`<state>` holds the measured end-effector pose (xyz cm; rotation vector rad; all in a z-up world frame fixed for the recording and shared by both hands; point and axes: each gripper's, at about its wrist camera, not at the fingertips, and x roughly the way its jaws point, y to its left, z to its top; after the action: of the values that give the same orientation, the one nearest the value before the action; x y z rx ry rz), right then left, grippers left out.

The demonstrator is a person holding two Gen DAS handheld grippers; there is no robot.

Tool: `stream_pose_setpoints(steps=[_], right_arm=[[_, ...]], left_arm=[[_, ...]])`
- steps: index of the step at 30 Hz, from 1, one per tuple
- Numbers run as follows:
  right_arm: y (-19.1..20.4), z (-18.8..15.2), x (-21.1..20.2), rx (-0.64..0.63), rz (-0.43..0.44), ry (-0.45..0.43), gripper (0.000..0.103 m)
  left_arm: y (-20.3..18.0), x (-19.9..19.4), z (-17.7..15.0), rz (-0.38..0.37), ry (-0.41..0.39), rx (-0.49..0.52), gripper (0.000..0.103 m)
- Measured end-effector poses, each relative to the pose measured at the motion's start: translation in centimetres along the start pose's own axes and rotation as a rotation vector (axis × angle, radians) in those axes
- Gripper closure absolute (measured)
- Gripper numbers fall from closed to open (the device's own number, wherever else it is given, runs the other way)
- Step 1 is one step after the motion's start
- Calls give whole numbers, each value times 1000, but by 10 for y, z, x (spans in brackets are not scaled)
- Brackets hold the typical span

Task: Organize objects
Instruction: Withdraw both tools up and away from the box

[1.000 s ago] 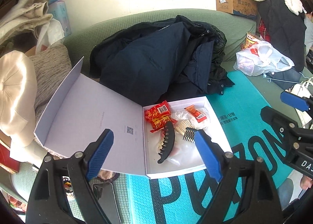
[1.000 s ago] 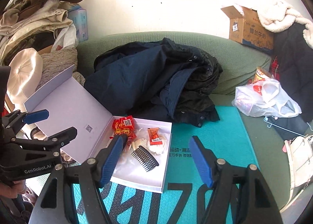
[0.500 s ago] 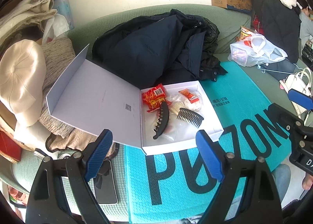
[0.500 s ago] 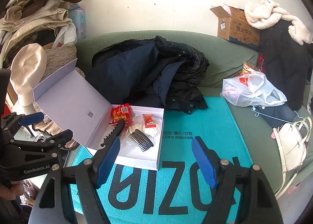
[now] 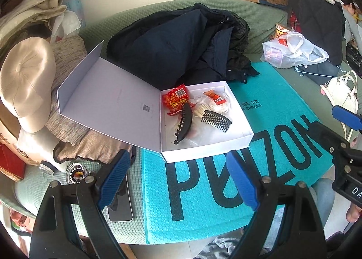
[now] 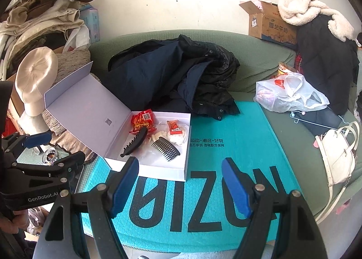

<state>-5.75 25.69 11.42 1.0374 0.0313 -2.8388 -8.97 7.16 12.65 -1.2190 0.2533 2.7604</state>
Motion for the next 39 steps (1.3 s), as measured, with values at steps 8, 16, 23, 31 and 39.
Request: stream_pose_setpoints(steps=[8,16,23,31,39], right_arm=[[-3,-4,0,-1,-3,11,27],[-5,-5,-5,-3,-8,5,27],[-5,-7,-7,-6,-13,4,27],[-4,-9,-7,-14,-13,8,27],[-5,-11,-5,-11,-13,17,27]], left_arm=[[-1,-1,1,-15,5,4,17],[0,-2,1,-25,5,4,17],[1,-2,1,-24,7,0,17],[5,-3,-1,-16,11,-9,17],[6,-3,-3,-4,10,-6,17]])
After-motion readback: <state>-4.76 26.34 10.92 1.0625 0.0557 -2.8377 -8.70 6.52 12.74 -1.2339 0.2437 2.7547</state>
